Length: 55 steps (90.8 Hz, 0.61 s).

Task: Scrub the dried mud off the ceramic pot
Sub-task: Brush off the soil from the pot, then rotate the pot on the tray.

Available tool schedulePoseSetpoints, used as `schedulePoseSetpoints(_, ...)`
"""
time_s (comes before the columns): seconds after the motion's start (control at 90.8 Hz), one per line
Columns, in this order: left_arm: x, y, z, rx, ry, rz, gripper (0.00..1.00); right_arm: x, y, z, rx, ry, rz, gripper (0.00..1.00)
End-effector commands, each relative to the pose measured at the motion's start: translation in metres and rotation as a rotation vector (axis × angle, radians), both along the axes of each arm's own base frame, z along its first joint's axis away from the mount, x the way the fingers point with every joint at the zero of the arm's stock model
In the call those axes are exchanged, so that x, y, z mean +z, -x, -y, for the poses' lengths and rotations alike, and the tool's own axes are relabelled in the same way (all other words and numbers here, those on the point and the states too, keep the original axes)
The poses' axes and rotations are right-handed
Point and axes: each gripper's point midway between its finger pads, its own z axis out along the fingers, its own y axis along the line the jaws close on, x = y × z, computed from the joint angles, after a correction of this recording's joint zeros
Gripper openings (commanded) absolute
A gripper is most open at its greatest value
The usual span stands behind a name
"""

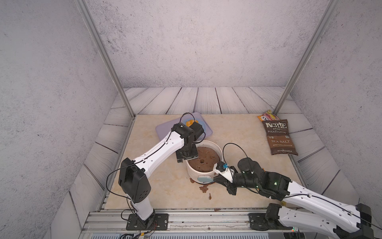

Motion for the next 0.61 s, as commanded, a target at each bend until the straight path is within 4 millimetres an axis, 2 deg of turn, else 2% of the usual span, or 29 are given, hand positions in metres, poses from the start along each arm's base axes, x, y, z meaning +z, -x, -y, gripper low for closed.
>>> schedulePoseSetpoints(0.0,0.0,0.013,-0.005,0.212,0.024,-0.002,0.56,0.003,-0.004,0.002,-0.022,-0.022,0.023,0.0)
schedulePoseSetpoints(0.308,-0.006,0.028,-0.002,0.286,0.001,-0.03,0.34,0.001,-0.004,0.001,-0.023,-0.041,0.01,0.0)
schedulePoseSetpoints(0.594,-0.008,0.025,0.002,0.288,-0.018,-0.034,0.11,0.004,0.004,-0.001,0.007,-0.074,-0.01,0.0)
